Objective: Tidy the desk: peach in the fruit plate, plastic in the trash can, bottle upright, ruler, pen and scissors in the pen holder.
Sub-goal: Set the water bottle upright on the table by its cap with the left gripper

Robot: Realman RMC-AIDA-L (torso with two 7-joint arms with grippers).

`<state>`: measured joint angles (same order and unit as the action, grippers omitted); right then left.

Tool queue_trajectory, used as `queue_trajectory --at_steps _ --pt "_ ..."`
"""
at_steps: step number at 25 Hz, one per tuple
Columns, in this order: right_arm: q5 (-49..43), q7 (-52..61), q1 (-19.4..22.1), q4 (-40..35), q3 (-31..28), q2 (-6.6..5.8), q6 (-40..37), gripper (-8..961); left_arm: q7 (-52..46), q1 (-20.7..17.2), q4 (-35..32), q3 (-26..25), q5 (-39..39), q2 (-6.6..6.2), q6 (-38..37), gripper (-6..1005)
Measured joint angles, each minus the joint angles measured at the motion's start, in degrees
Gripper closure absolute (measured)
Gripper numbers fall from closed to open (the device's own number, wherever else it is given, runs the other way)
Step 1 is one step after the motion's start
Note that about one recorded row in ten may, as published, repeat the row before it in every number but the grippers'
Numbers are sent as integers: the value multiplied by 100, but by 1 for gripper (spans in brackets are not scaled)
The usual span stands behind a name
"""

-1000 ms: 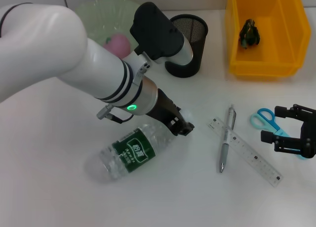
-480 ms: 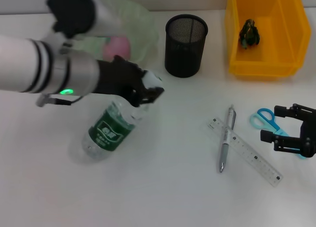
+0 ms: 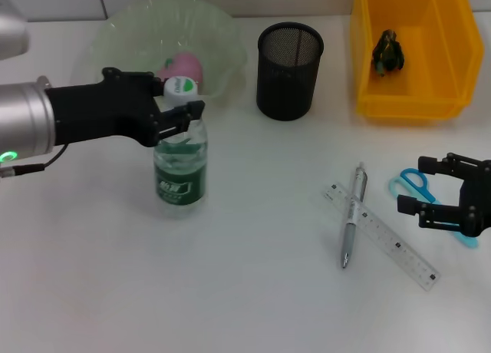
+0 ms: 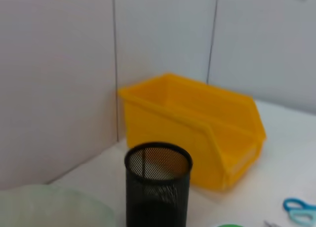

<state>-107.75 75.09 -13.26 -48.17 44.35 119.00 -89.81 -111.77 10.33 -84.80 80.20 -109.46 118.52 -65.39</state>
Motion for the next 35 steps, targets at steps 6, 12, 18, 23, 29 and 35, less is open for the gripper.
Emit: queue_trajectory --at_steps 6,12,18,23,29,35 --pt "0 54 -25 0 21 0 -3 127 865 -202 646 -458 885 -7 -87 559" --pt "0 57 -34 0 21 0 -3 127 933 -186 829 -637 963 -5 -159 559" --pt "0 58 -36 0 22 0 -2 127 990 -132 846 -761 916 -11 -154 558" --pt "0 63 -36 0 22 0 -2 127 996 -70 848 -901 882 -21 -167 558" --pt "0 67 -36 0 26 0 -2 127 1090 40 991 -1065 865 -23 -112 558" --pt "0 68 -36 0 31 0 -2 127 1218 110 1127 -1220 864 -17 -37 558"
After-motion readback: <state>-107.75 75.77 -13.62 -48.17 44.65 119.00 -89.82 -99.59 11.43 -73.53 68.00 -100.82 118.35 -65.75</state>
